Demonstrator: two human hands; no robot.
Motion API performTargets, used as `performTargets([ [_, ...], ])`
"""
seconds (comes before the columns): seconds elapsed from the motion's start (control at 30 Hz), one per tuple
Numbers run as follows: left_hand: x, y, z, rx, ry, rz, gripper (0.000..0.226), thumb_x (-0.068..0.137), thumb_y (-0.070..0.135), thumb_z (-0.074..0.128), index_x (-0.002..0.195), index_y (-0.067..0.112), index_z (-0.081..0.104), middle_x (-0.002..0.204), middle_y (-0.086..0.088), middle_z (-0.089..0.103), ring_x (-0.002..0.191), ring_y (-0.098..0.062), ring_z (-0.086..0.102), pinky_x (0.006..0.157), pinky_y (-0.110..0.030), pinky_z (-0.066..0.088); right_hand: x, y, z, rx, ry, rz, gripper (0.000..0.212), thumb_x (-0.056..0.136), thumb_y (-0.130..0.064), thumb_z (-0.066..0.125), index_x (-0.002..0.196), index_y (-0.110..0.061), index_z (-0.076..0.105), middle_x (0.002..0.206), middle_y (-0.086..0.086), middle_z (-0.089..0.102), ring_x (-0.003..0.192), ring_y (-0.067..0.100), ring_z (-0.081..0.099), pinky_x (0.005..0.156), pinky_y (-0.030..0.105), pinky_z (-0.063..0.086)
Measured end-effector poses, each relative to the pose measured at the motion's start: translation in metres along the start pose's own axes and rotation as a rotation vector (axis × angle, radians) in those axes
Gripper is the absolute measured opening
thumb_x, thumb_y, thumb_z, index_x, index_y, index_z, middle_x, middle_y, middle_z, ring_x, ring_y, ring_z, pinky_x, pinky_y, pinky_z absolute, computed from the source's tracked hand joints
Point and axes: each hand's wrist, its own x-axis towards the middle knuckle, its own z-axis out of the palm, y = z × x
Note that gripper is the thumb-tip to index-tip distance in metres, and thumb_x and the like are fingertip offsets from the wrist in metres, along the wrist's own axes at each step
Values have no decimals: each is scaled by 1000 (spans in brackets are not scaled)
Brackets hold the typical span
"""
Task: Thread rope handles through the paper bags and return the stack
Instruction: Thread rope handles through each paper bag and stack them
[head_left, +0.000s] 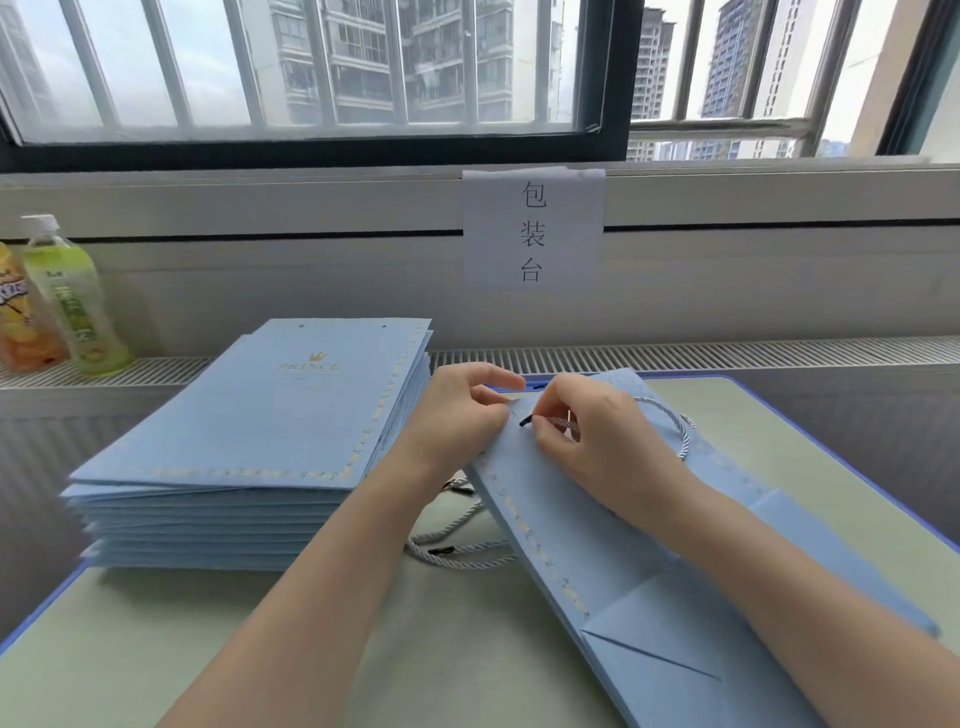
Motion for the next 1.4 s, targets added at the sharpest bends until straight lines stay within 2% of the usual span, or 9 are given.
performTargets([
  [0.2,-1,2,0,-4,51,85,37,84,-9,45,86,19,70,84,-12,70,70,-13,55,70,-25,43,1,-1,4,2,14,11,18,83,-12,58,72,-18,45,68,-13,45,64,3,42,58,28,34],
  [0.3,-2,4,-2,-59,80,105,40,84,-10,43,80,18,71,71,1,67,62,-4,56,62,-15,44,4,-1,-2,123,5,67,20,82,-10,62,72,-23,51,73,-11,50,66,-2,46,59,16,34],
  [0.47,-5,6,-1,-133,87,154,34,88,-9,43,83,11,70,73,-4,69,65,-9,60,61,-18,48,5,3,-8,249,-39,43,29,84,-10,66,103,-29,56,101,-13,45,60,3,45,67,9,37],
  [0.53,-5,8,-1,-144,86,164,34,87,-9,43,77,12,68,72,-4,67,66,-12,59,60,-19,47,7,5,-10,207,-48,29,31,85,-9,66,112,-23,58,99,-16,45,64,1,47,69,8,37],
  [0.67,-2,7,4,-115,76,131,20,77,-2,43,65,11,53,73,-7,59,72,-18,52,59,-24,40,9,5,-13,104,-30,20,25,81,-7,69,105,-12,63,80,-18,38,73,-16,44,67,5,33],
  [0.77,-3,4,10,47,35,151,13,63,16,38,65,17,51,70,-5,52,65,-14,42,58,-26,32,6,5,-6,61,-8,-14,24,81,-6,68,104,-10,61,83,-17,38,77,-18,43,67,2,32],
  [0.93,-1,2,10,93,14,157,12,61,20,37,65,18,48,63,4,42,61,-13,35,59,-29,27,5,3,-4,80,25,-21,26,81,-5,68,105,-10,60,82,-17,38,78,-17,43,69,4,33],
  [1.1,1,-1,7,108,56,233,14,67,20,38,68,24,51,44,13,42,53,-14,31,56,-29,26,4,-3,-9,110,48,-47,24,82,-6,68,104,-11,60,77,-18,36,74,-12,45,69,5,34],
  [1.4,4,-8,6,264,125,392,16,93,8,51,79,15,55,63,10,51,59,-2,45,56,-13,33,4,11,-3,60,33,-106,14,87,-13,64,100,-12,60,100,-4,45,73,3,49,70,8,39],
])
